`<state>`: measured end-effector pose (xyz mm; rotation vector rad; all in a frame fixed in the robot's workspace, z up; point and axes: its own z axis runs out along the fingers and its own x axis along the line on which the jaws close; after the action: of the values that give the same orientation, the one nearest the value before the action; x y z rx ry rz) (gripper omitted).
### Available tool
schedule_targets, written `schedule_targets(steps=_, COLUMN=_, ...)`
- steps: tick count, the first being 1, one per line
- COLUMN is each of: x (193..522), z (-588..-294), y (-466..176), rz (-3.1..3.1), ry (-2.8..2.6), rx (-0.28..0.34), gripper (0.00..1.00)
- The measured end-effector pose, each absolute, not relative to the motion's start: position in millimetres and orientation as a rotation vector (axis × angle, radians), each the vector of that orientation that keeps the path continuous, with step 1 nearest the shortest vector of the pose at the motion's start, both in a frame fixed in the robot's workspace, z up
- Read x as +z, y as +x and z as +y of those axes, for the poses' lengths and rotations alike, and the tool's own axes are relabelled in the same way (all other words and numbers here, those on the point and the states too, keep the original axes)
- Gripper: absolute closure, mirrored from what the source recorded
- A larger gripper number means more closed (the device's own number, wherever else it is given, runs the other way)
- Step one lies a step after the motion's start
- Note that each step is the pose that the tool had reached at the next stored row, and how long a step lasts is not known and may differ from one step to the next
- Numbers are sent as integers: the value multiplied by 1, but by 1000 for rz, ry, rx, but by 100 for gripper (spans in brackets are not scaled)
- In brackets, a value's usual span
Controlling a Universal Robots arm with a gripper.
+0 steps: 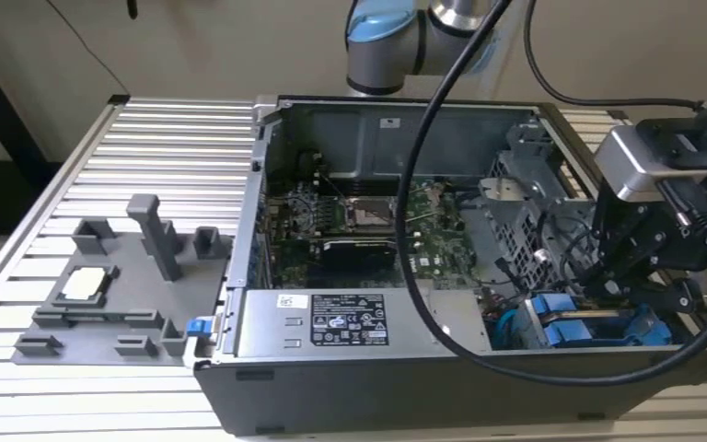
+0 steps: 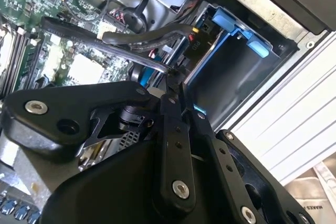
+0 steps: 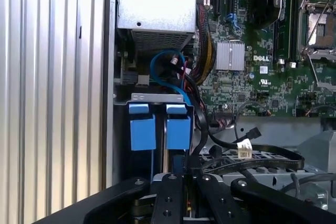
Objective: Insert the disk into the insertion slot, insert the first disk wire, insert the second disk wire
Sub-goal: 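Insert the second disk wire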
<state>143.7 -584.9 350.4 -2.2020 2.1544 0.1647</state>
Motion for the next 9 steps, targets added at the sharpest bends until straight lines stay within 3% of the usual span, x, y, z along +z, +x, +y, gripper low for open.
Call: schedule_targets(steps=9, x=347, z=-585, y=145, rz=2181, ry=-2173, rx=164, gripper=84)
